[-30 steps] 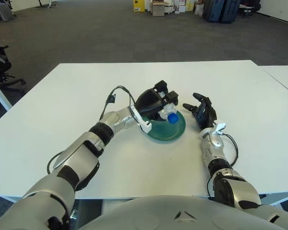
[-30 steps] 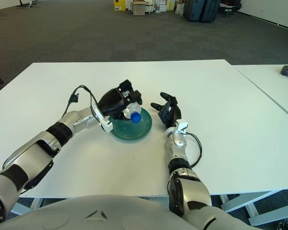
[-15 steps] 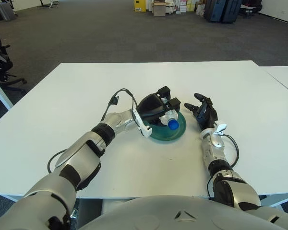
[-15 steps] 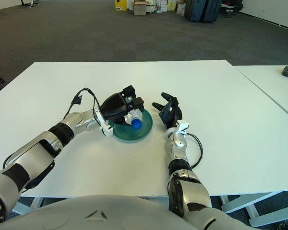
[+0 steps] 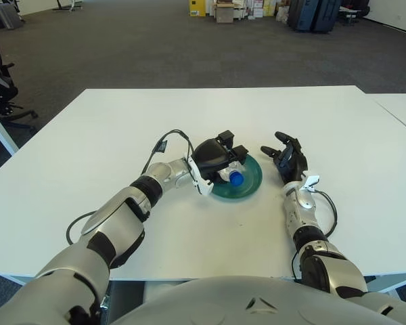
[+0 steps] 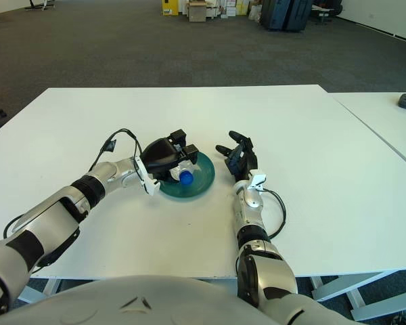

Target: Put the bottle into the plate.

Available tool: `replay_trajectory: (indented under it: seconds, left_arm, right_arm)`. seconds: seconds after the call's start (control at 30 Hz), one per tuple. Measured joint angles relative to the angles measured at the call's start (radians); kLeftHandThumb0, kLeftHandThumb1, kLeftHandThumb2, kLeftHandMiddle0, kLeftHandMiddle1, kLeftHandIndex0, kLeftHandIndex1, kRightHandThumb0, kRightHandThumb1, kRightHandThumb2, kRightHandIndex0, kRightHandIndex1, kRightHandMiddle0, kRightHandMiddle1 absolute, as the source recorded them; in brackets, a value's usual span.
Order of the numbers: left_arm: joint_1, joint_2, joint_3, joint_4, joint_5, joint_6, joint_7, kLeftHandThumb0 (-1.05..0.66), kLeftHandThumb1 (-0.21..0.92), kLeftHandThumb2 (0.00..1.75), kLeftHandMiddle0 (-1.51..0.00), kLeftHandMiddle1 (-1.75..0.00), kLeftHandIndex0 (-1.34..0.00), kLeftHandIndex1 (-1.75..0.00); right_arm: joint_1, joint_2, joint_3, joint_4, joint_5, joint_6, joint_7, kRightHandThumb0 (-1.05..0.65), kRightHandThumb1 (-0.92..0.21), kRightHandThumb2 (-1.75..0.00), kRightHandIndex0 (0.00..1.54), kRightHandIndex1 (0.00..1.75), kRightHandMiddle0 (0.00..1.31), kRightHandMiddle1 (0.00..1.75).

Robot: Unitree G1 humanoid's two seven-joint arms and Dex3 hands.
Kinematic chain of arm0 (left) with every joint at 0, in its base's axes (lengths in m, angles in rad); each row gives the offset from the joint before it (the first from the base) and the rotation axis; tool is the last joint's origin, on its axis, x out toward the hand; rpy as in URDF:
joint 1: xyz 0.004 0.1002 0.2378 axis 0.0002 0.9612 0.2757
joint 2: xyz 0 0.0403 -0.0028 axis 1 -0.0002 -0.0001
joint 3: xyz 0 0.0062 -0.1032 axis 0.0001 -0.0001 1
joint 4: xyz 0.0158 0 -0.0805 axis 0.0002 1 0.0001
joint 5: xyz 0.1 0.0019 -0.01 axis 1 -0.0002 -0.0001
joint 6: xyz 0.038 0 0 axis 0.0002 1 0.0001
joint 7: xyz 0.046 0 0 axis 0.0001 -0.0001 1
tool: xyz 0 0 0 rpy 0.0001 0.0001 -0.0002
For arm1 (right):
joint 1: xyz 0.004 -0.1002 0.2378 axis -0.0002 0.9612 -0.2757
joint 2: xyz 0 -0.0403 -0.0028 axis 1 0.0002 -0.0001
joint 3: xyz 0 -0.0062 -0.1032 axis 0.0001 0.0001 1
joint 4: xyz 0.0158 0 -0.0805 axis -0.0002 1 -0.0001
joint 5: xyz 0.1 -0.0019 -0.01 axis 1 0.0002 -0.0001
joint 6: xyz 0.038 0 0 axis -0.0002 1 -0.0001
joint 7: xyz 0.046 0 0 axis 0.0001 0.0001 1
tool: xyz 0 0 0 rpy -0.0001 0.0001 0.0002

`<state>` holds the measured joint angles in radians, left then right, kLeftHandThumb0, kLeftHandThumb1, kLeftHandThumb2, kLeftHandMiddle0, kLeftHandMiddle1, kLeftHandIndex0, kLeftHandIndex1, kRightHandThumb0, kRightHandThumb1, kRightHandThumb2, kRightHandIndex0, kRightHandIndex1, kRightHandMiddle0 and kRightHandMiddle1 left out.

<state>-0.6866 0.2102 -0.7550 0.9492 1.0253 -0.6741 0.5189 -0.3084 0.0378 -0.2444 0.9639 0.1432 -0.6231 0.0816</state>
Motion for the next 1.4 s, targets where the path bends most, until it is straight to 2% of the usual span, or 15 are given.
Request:
replay_trajectory:
  seconds: [0.1, 0.2, 0.23, 0.27, 0.3, 0.33, 0.37, 0.4, 0.43, 0.47, 0.57, 0.7, 0.87, 1.13, 1.4]
  left_arm:
    - [0.002, -0.001, 0.0, -0.004, -0.006, -0.003, -0.003, -0.45, 0.36, 1.25, -1.09, -1.75, -0.57, -1.75]
    - [0.003, 0.0, 0.001, -0.006, -0.024, -0.025, -0.011, -0.43, 0.46, 1.12, -0.83, -1.75, -0.5, -1.74]
    - [0.004, 0.001, 0.003, -0.006, -0.034, -0.039, -0.017, -0.42, 0.54, 1.01, -0.72, -1.75, -0.46, -1.72]
    - [0.004, 0.003, 0.004, -0.006, -0.041, -0.054, -0.022, -0.55, 0.63, 0.84, -0.47, -1.71, -0.32, -1.66]
    - [0.004, 0.005, 0.005, -0.006, -0.046, -0.065, -0.026, -0.6, 0.68, 0.76, -0.38, -1.7, -0.27, -1.64]
    - [0.004, 0.008, 0.005, -0.007, -0.052, -0.078, -0.032, -0.71, 0.77, 0.65, -0.26, -1.34, -0.18, -1.45]
    - [0.004, 0.01, 0.005, -0.008, -0.056, -0.085, -0.039, -0.79, 0.82, 0.58, -0.23, -1.04, -0.13, -1.32]
    - [0.004, 0.013, 0.005, -0.009, -0.06, -0.093, -0.048, -0.82, 0.84, 0.56, -0.21, -0.88, -0.11, -1.24]
    - [0.004, 0.018, 0.005, -0.012, -0.067, -0.101, -0.064, -0.87, 0.87, 0.54, -0.2, -0.61, -0.07, -1.12]
    - [0.004, 0.024, 0.005, -0.015, -0.073, -0.11, -0.083, -0.92, 0.89, 0.55, -0.17, -0.41, -0.04, -1.02]
    - [0.007, 0.064, 0.012, -0.053, -0.1, -0.145, -0.165, -0.98, 0.91, 0.57, -0.12, -0.15, -0.01, -0.86]
    - [0.015, 0.131, 0.053, -0.137, -0.167, -0.182, -0.278, -1.02, 0.92, 0.64, -0.07, -0.04, 0.0, -0.74]
    - [0.014, 0.185, 0.122, -0.225, -0.259, -0.184, -0.381, -1.03, 0.92, 0.69, -0.03, -0.01, 0.0, -0.69]
    - [0.024, 0.19, 0.149, -0.281, -0.317, -0.176, -0.493, -1.0, 0.92, 0.69, -0.01, 0.0, 0.0, -0.73]
    - [0.027, 0.18, 0.168, -0.287, -0.354, -0.182, -0.551, -1.03, 0.92, 0.76, -0.01, 0.0, 0.0, -0.7]
  right_arm:
    - [0.0, 0.0, -0.003, 0.0, 0.0, -0.001, -0.006, -0.9, -0.92, -1.1, 0.63, 0.62, 0.17, 0.94]
    - [-0.001, 0.002, -0.005, 0.0, 0.0, -0.007, -0.019, -0.9, -0.92, -1.1, 0.58, 0.59, 0.14, 0.94]
    - [-0.001, 0.003, -0.006, 0.0, 0.0, -0.01, -0.026, -0.89, -0.92, -1.09, 0.57, 0.59, 0.13, 0.94]
    - [-0.001, 0.004, -0.007, 0.0, 0.0, -0.012, -0.033, -0.89, -0.92, -1.09, 0.56, 0.58, 0.13, 0.94]
    - [-0.001, 0.005, -0.007, 0.0, 0.0, -0.013, -0.039, -0.89, -0.92, -1.09, 0.56, 0.58, 0.13, 0.94]
    - [-0.001, 0.006, -0.008, 0.0, -0.001, -0.014, -0.046, -0.89, -0.92, -1.09, 0.54, 0.57, 0.11, 0.94]
    - [-0.001, 0.006, -0.008, 0.0, -0.001, -0.014, -0.054, -0.89, -0.92, -1.09, 0.53, 0.57, 0.11, 0.94]
    - [-0.001, 0.006, -0.008, 0.0, -0.003, -0.015, -0.062, -0.89, -0.92, -1.08, 0.52, 0.55, 0.09, 0.94]
    - [-0.002, 0.007, -0.008, 0.0, -0.005, -0.014, -0.072, -0.88, -0.92, -1.08, 0.5, 0.54, 0.08, 0.95]
    - [-0.002, 0.007, -0.007, 0.0, -0.007, -0.014, -0.082, -0.88, -0.92, -1.08, 0.48, 0.52, 0.06, 0.95]
    - [-0.006, 0.011, -0.005, 0.002, -0.011, -0.014, -0.11, -0.87, -0.92, -1.07, 0.46, 0.49, 0.03, 0.95]
    - [-0.006, 0.014, -0.005, 0.002, -0.01, -0.019, -0.128, -0.86, -0.92, -1.07, 0.45, 0.47, 0.01, 0.93]
    - [-0.002, 0.015, -0.006, 0.001, -0.011, -0.02, -0.15, -0.85, -0.92, -1.06, 0.45, 0.44, 0.0, 0.91]
    - [-0.003, 0.015, 0.008, 0.002, -0.025, -0.017, -0.17, -0.85, -0.92, -1.04, 0.46, 0.41, 0.0, 0.85]
    - [-0.004, 0.014, 0.02, 0.005, -0.042, -0.024, -0.171, -0.84, -0.92, -1.01, 0.47, 0.38, 0.0, 0.77]
